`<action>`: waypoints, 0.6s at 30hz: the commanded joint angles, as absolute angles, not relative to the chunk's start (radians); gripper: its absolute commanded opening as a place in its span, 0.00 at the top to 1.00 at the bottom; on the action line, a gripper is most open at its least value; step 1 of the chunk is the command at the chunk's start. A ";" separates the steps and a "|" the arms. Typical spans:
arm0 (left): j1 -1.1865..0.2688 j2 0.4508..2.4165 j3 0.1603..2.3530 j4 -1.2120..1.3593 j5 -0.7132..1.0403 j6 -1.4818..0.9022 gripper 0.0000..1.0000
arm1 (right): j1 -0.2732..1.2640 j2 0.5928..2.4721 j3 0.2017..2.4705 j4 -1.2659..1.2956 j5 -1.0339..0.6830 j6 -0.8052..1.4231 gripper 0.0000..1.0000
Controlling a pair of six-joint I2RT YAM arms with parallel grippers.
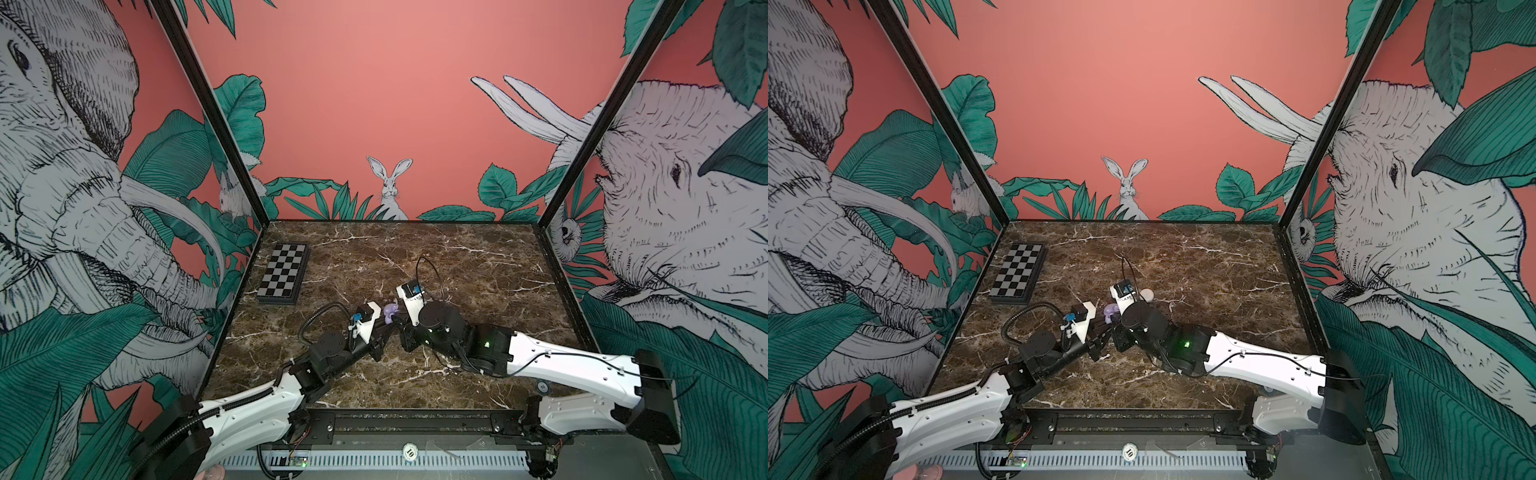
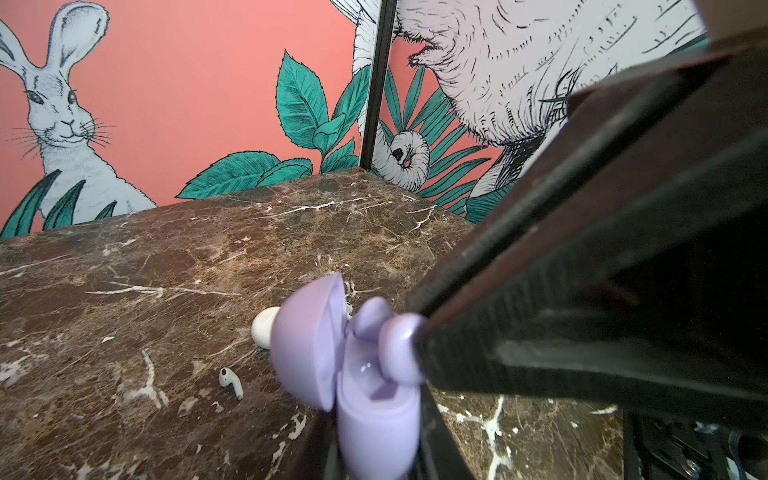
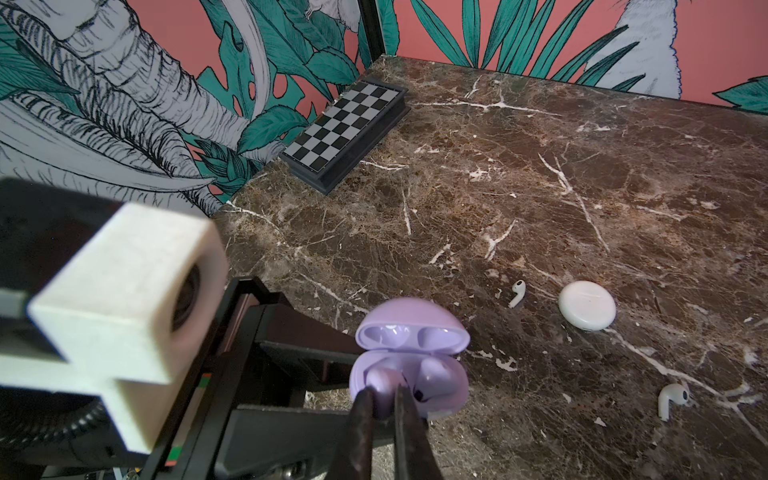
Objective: Insert the wireless bluetooth earbuds into the charging case
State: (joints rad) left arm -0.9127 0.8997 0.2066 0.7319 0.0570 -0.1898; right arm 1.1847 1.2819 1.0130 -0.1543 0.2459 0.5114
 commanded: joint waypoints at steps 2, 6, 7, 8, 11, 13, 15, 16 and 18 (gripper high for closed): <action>-0.920 0.872 0.241 0.821 0.140 -0.168 1.00 | 1.184 1.281 1.035 -0.187 0.259 0.520 0.88; -0.920 0.877 0.244 0.821 0.146 -0.166 1.00 | 1.183 1.278 1.036 -0.187 0.255 0.519 0.87; -0.920 0.879 0.245 0.821 0.147 -0.166 1.00 | 1.183 1.279 1.036 -0.187 0.255 0.520 0.87; -0.921 0.880 0.247 0.822 0.149 -0.166 1.00 | 1.183 1.278 1.038 -0.187 0.255 0.519 0.87; -0.920 0.884 0.247 0.825 0.150 -0.164 1.00 | 1.183 1.278 1.042 -0.189 0.253 0.519 0.86; -0.920 0.889 0.250 0.826 0.150 -0.164 1.00 | 1.183 1.276 1.042 -0.192 0.253 0.519 0.85; -0.920 0.893 0.250 0.831 0.154 -0.164 1.00 | 1.184 1.274 1.042 -0.190 0.255 0.519 0.85; -0.920 0.895 0.249 0.833 0.156 -0.164 1.00 | 1.183 1.275 1.042 -0.191 0.255 0.520 0.85; -0.920 0.896 0.249 0.835 0.155 -0.166 1.00 | 1.184 1.274 1.044 -0.191 0.252 0.522 0.85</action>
State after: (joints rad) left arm -0.9127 0.9047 0.2089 0.7357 0.0910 -0.1848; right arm 1.1851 1.2797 1.0210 -0.1795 0.2390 0.5167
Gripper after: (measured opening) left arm 0.225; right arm 0.152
